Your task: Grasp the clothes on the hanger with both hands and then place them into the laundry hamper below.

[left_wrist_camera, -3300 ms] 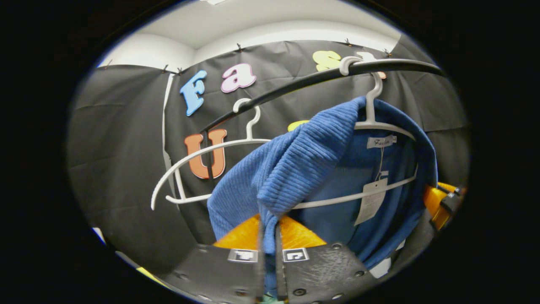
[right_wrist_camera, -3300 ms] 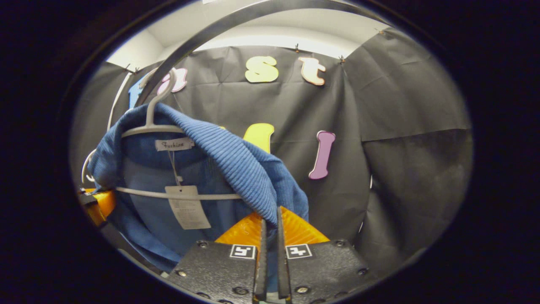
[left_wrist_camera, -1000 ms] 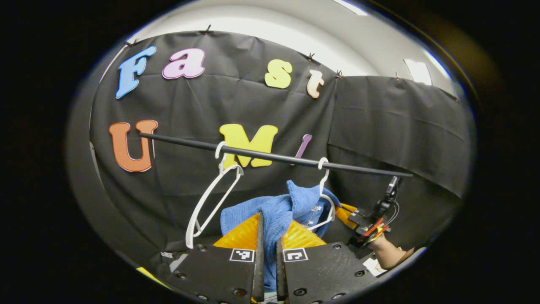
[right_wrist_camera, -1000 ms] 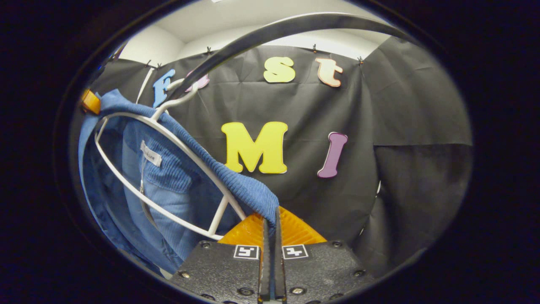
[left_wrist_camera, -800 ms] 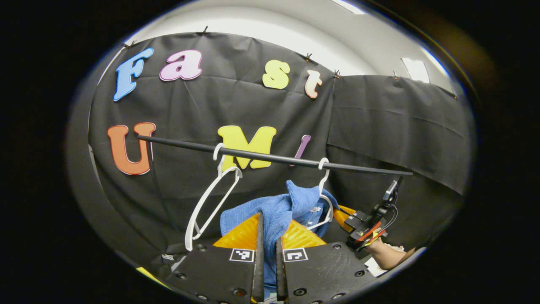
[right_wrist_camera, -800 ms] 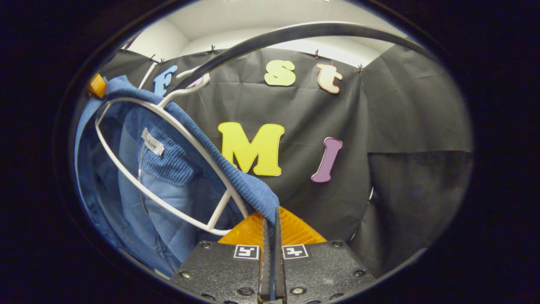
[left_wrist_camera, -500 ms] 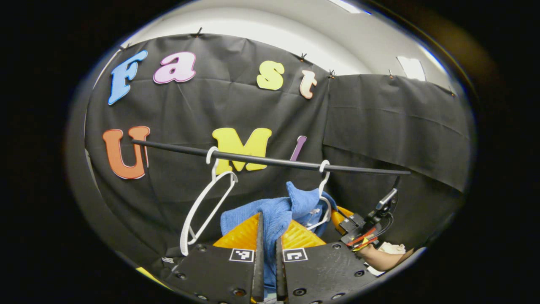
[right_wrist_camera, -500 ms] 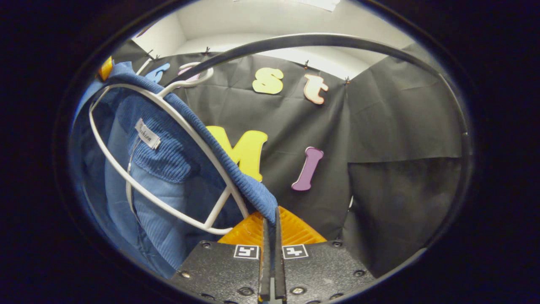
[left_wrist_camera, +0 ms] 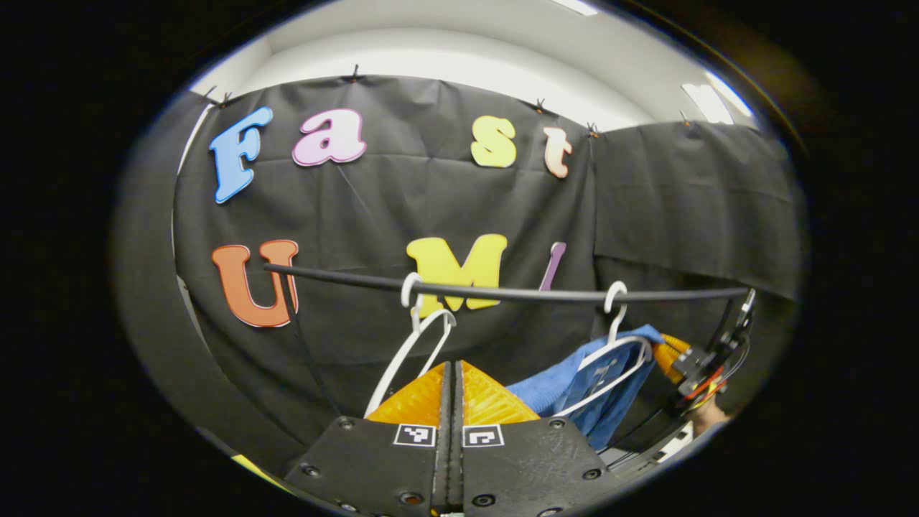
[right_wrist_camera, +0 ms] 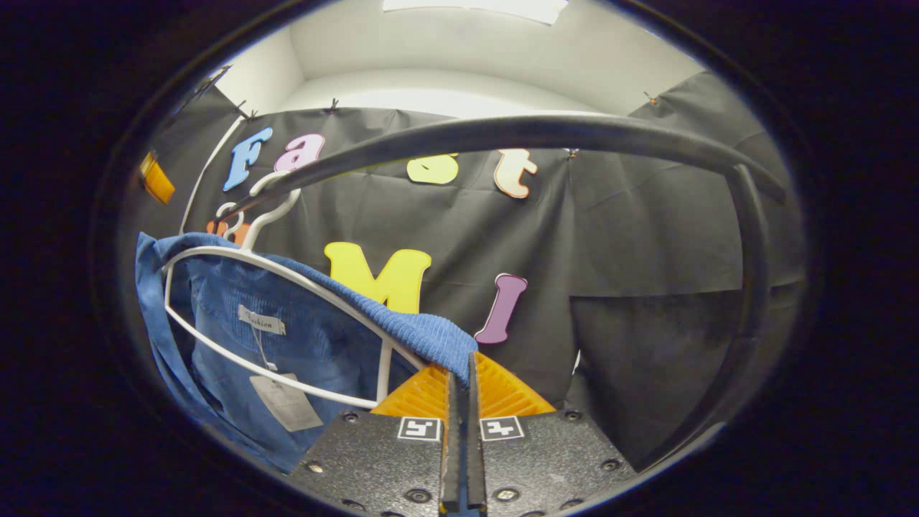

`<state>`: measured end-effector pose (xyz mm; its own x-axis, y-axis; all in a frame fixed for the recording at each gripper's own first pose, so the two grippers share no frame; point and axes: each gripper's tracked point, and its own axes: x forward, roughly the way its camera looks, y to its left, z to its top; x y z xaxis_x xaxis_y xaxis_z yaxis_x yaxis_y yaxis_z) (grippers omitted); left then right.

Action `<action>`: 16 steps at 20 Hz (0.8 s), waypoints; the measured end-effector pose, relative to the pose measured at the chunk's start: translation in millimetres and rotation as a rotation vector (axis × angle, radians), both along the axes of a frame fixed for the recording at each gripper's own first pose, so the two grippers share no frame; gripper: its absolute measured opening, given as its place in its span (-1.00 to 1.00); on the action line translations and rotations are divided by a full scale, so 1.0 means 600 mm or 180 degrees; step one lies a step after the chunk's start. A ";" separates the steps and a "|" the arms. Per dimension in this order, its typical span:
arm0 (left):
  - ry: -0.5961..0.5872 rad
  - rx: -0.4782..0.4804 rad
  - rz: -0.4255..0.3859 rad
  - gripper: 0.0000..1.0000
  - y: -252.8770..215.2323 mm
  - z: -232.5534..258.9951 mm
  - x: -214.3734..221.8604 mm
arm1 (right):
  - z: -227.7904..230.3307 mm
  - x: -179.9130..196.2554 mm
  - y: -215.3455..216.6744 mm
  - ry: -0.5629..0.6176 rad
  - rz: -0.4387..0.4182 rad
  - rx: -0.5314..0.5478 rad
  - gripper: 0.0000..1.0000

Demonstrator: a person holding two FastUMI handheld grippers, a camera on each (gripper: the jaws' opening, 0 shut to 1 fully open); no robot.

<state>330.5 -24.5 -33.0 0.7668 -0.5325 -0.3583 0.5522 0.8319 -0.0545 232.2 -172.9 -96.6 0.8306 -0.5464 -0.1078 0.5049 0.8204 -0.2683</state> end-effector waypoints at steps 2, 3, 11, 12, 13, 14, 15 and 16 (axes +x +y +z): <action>0.0143 -0.0013 -0.0092 -0.81 -0.022 -0.059 -0.032 | 0.004 -0.009 -0.004 0.0017 -0.0008 0.0007 -0.87; 0.0141 -0.0052 -0.0035 -0.64 -0.022 -0.070 -0.031 | 0.005 -0.013 -0.006 0.0022 -0.0007 0.0006 -0.87; 0.0108 -0.0521 0.0123 0.67 -0.027 -0.061 -0.077 | 0.012 -0.015 0.001 0.0071 0.0062 -0.0041 -0.87; 0.0081 -0.0307 0.0198 0.82 -0.025 -0.080 -0.076 | 0.013 -0.017 0.001 0.0082 0.0069 -0.0047 -0.87; 0.0015 -0.0075 0.0316 0.65 -0.020 -0.095 -0.069 | 0.012 -0.016 0.001 0.0076 0.0076 -0.0043 -0.87; -0.0085 0.0155 0.0496 0.68 -0.004 -0.108 -0.053 | 0.012 -0.016 0.001 0.0071 0.0090 -0.0024 -0.87; -0.0092 0.0291 0.0615 0.72 0.003 -0.121 -0.044 | 0.012 -0.016 0.002 0.0074 0.0098 0.0004 -0.87; -0.0066 0.0299 0.0668 0.87 -0.004 -0.134 -0.035 | 0.012 -0.018 0.004 0.0066 0.0106 0.0024 -0.87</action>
